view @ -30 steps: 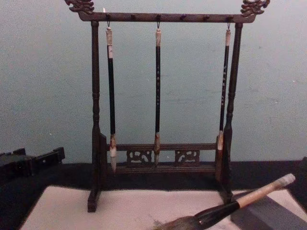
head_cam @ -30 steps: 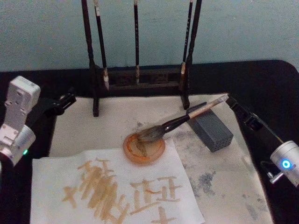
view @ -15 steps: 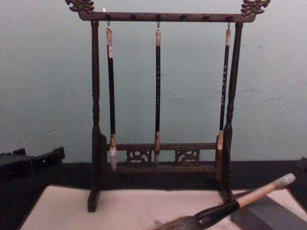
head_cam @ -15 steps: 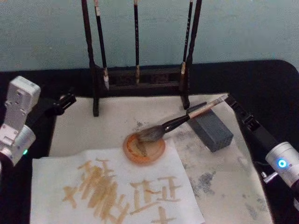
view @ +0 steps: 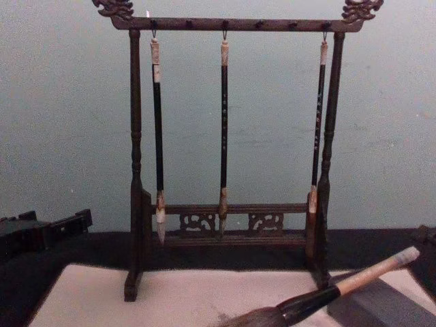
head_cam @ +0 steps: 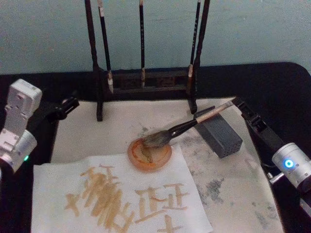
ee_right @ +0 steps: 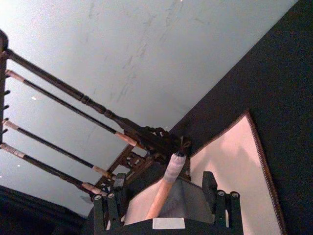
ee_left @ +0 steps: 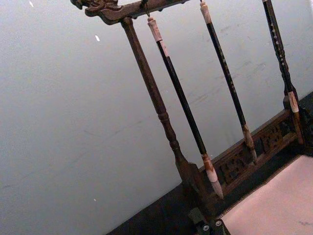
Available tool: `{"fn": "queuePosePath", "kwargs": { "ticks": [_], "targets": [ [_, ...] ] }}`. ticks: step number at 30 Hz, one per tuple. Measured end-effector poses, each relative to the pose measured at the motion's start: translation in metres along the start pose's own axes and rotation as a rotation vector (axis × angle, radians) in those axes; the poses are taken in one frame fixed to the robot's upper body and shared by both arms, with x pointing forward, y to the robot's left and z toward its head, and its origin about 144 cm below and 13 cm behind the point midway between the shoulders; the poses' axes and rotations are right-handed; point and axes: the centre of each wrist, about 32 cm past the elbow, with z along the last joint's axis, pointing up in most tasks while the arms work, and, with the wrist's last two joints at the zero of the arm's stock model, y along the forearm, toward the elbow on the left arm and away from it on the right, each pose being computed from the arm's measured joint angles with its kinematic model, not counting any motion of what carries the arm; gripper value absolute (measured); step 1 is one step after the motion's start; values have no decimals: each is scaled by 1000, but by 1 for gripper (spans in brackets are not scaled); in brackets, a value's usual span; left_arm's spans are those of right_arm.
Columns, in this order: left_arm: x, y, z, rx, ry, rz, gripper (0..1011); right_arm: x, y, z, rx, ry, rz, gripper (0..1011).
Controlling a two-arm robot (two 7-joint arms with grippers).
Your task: Pick up the brush from the inkstone, write on the paper, then place the brush back to its original position.
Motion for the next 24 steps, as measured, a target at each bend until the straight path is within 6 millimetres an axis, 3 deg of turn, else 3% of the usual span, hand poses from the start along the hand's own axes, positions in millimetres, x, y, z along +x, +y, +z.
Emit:
{"fn": "queuePosePath", "kwargs": {
  "ticks": [24],
  "targets": [
    [0,0,0,0,0,0,1002,14,25,5,-14,52,17,1001]
  ]
}}
